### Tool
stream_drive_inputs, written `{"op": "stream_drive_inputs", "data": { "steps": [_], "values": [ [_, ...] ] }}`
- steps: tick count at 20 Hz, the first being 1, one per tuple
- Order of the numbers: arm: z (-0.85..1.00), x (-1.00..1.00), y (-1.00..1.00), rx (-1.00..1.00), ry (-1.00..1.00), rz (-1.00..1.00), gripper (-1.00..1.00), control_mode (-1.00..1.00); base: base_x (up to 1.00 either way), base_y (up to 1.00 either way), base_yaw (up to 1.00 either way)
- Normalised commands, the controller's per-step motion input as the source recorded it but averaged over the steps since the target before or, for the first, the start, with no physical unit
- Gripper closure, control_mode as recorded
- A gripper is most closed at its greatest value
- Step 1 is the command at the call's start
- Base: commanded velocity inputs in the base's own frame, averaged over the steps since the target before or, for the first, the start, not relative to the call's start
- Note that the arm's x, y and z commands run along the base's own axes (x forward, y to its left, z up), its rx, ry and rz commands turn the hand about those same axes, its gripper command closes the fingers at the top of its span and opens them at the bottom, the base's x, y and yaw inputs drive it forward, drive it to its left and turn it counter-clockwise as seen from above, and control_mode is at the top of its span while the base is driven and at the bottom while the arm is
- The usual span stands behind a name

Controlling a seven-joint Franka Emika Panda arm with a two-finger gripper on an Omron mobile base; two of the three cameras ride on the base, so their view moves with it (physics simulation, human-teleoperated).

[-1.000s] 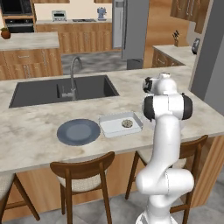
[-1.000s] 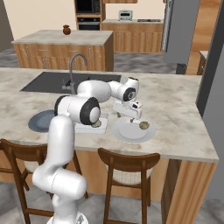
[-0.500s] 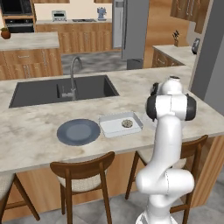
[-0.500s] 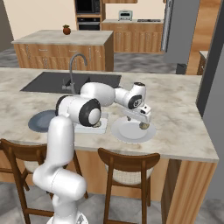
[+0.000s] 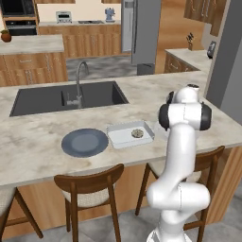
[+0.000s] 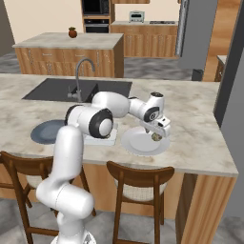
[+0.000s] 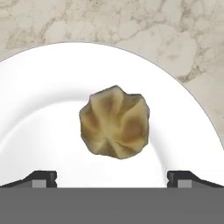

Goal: Place two dumplings into each of the tupperware containers and then place the containers in the fridge.

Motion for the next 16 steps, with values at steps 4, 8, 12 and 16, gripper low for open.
{"op": "stream_drive_inputs", "data": {
  "steps": [4,8,12,16],
  "values": [
    [-0.15,0.25,-0.01,0.0,0.0,-0.01,-1.0,-1.0,0.0,0.0,0.0],
    [-0.32,0.21,-0.02,0.0,0.0,0.0,-1.0,-1.0,0.0,0.0,0.0],
    [-0.22,0.06,-0.07,0.0,0.01,0.0,-1.0,-1.0,0.0,0.0,0.0],
    [-0.13,0.03,-0.05,0.0,0.07,0.0,-1.0,-1.0,0.0,0.0,0.0]
  ]
}}
